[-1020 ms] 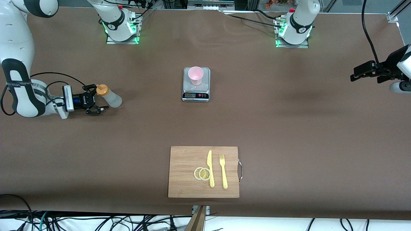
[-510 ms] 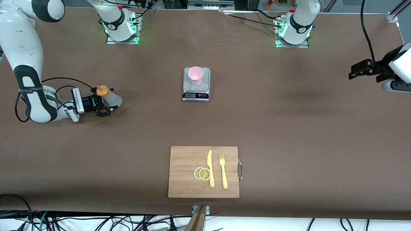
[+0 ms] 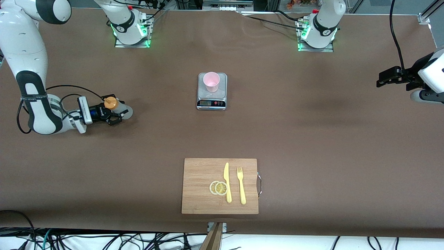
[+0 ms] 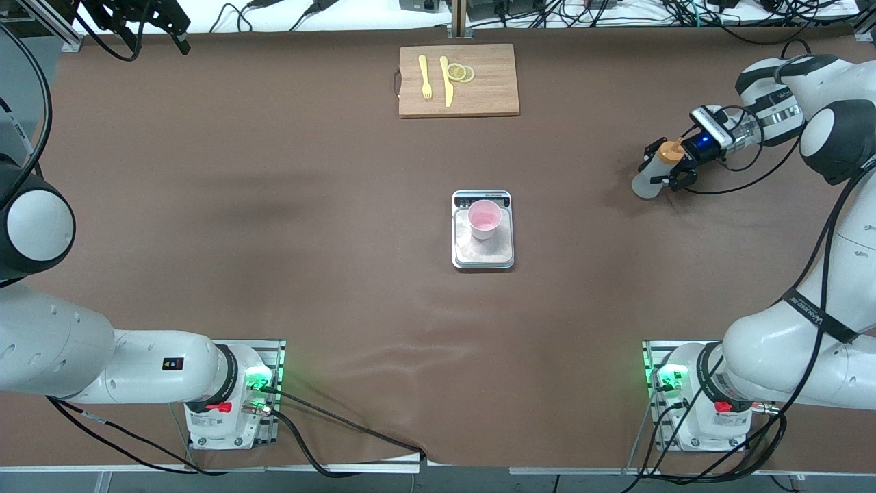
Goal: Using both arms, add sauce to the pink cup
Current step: 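Grasp the white sauce bottle with the right gripper, then lift the sauce bottle with the right gripper toward the pink cup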
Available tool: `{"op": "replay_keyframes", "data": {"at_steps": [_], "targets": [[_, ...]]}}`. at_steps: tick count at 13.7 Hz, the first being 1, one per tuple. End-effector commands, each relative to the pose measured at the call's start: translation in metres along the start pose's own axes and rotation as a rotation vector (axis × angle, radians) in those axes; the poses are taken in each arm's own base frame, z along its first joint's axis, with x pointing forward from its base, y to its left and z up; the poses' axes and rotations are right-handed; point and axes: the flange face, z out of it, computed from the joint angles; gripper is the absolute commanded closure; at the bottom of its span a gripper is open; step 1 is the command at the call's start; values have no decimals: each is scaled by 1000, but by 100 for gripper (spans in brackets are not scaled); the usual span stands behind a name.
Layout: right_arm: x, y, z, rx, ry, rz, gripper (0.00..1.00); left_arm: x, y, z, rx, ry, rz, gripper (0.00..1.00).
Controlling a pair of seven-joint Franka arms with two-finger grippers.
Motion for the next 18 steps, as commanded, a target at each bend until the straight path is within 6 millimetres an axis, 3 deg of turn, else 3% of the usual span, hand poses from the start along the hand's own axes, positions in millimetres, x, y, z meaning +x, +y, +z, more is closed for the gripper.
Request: {"op": "replay_keyframes", "data": {"at_steps": [1,3,8,11,14,18], "targets": [[30,26,-3,46,-43,-36,100,1,2,-5,28,-3,29,0],[59,40,6,117,-127,31,100,1,3,-4,27,-2,30,0],[169,76,31,245,-452,257,100,2,3,-4,26,-1,33,0],[211,91,68,253,-595,419,100,2,1,-3,25,-2,35,0],[236,106,117,242,-722,542,100,2,-2,-3,24,-2,29,0],[272,115,198,243,-996,596,100,3,-2,-2,20,-5,29,0]]}}
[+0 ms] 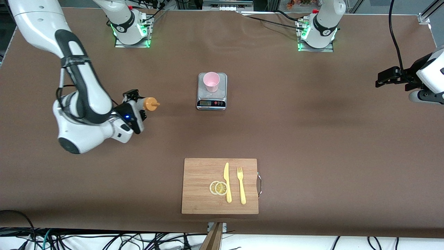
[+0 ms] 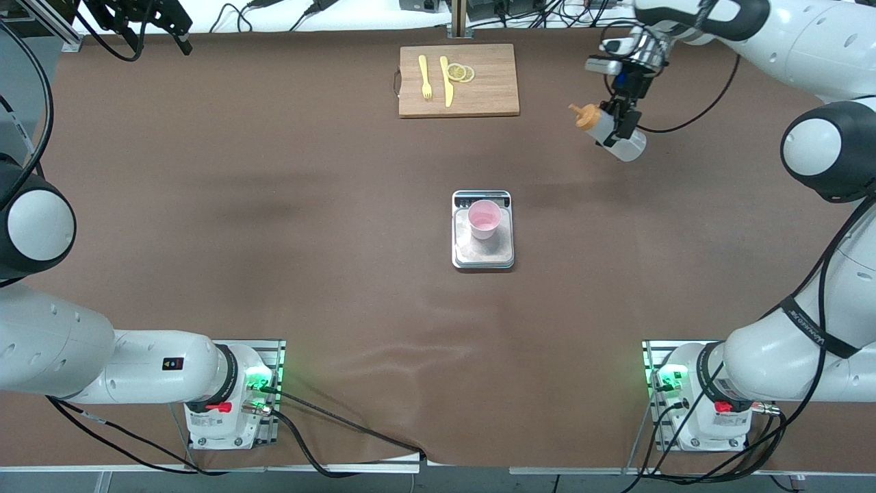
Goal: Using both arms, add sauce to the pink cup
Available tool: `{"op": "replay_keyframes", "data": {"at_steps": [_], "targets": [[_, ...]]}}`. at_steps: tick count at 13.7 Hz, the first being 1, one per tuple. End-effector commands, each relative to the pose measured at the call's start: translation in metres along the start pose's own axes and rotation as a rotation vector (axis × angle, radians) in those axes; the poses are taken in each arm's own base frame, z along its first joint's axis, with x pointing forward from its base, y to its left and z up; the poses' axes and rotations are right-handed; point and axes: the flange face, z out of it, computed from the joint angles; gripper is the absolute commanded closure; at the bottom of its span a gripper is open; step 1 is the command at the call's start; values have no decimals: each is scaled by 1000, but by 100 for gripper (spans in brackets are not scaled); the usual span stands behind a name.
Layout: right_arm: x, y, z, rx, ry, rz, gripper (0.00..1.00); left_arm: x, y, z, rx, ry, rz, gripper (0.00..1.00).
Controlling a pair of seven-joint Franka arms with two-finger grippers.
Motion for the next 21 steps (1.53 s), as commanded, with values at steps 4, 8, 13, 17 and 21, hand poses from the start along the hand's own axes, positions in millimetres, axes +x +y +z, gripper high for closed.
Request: {"op": "replay_keyframes", "data": {"at_steps": [4,8,13,17,21], "targets": [[107,-37,34,-83,-310,73,100,1,-6,-3,17,-1,22,0],[156,-55,72,-124,-471,81,100,2,-5,-3,16,-3,22,0],[182,-64,94,-205,-614,86,100,2,-5,-3,14,-3,22,0],[198,-67,112,-252,-687,100,100,2,-6,-3,14,-3,21,0],[212,-67,134,-309,-775,113,100,1,-8,-3,12,-1,20,0]]}}
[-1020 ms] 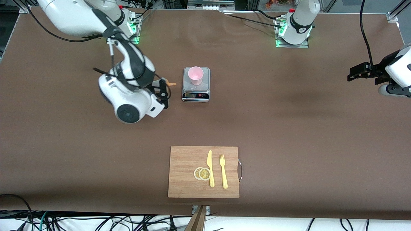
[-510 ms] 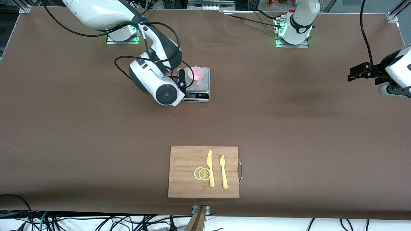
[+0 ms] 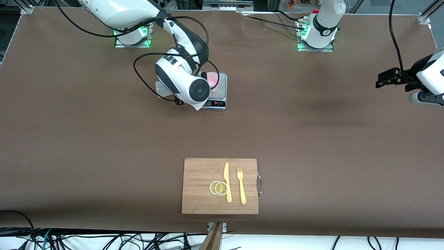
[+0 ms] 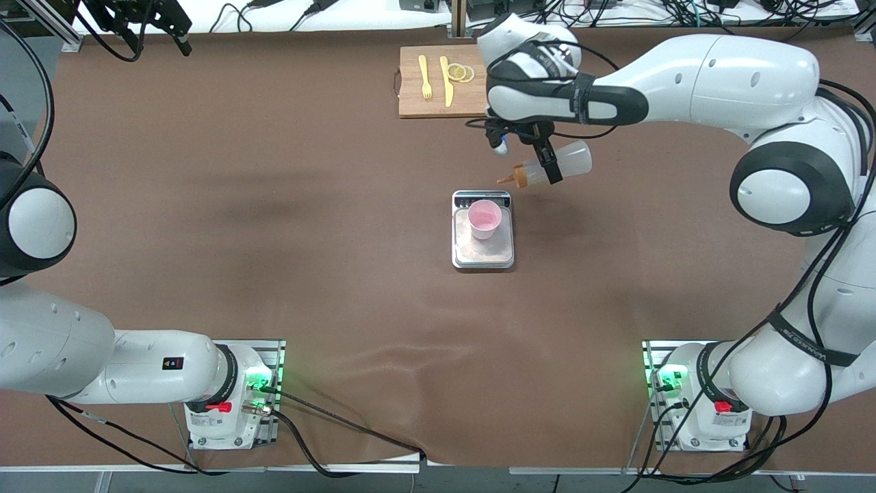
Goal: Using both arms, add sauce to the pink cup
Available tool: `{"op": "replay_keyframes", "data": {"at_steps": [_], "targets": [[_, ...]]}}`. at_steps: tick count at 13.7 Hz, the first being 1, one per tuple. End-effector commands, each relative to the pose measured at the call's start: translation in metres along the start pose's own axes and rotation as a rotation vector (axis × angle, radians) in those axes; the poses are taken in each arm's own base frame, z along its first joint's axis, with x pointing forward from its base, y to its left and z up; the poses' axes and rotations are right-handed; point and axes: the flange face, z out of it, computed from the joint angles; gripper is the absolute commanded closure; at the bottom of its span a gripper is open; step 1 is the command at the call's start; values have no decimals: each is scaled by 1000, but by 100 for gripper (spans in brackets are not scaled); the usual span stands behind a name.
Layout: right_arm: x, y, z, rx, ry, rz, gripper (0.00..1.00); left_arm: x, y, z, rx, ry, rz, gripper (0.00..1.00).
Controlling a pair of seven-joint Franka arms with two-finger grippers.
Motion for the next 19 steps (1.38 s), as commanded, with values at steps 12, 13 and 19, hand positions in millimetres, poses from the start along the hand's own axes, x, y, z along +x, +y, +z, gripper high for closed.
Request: {"op": "replay_keyframes", "data": {"at_steps": [12,13,19], "targets": [[52,-36,3,-98,-234,58,100,0,-5,-5,12,2,22,0],[55,-38,2,-109,-245,55,100,0,-5,-5,12,2,22,0],[23,-8,-2,-59,-130,-33,100,1,-5,-3,12,-1,22,0]]}}
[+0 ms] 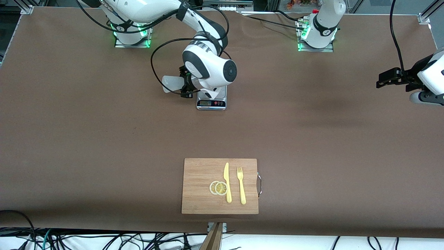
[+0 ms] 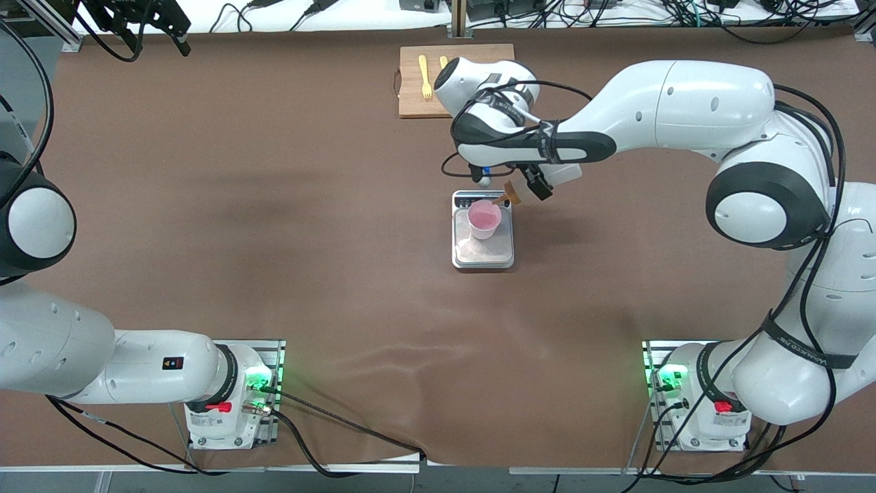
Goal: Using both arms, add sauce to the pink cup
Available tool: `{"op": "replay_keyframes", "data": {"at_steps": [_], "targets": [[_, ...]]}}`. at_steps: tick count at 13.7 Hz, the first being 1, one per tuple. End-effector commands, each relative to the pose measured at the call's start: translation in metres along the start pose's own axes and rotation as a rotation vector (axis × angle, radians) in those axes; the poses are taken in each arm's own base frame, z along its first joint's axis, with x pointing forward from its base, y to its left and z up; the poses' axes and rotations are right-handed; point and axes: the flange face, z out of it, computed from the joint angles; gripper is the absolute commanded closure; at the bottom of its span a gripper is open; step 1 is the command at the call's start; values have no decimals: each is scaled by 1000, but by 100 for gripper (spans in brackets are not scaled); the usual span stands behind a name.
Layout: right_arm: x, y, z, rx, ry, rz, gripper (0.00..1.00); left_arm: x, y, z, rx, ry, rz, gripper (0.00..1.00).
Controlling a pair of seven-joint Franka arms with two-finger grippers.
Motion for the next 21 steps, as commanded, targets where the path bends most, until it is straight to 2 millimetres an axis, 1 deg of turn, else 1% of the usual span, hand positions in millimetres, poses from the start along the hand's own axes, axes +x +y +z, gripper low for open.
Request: {"op": "replay_keyframes", "data": {"at_steps": [1,4,5,6,8,9,10,12,14,16,18,19,21], "targets": [[-32,25,-1,60,141,-85,100,1,-3,-4,12,1,18,0],[-43,37,1,83,244,-102,100,2,-4,-3,12,-2,16,0],[-51,45,4,92,289,-104,100,2,-4,-3,12,-2,18,0],[-63,56,8,94,349,-112,100,2,-4,-3,12,-2,18,0],[-95,77,13,95,476,-112,100,2,-5,-3,12,-2,16,0],[-114,88,21,104,540,-121,100,2,-5,-3,12,-2,16,0],[-134,98,27,112,617,-125,100,2,-5,-3,12,-1,16,0],[-183,116,40,110,775,-138,100,2,-4,-3,12,-2,18,0],[-219,132,63,119,916,-161,100,2,-4,-2,12,-4,16,0],[-257,147,94,109,1080,-191,100,2,-4,-3,12,-2,16,0],[-283,155,131,97,1246,-211,100,2,-4,-2,13,-2,16,0],[-293,156,146,81,1318,-221,100,2,-4,-2,12,-4,16,0],[-310,154,185,63,1439,-260,100,2,-4,-3,13,-2,16,0]]}}
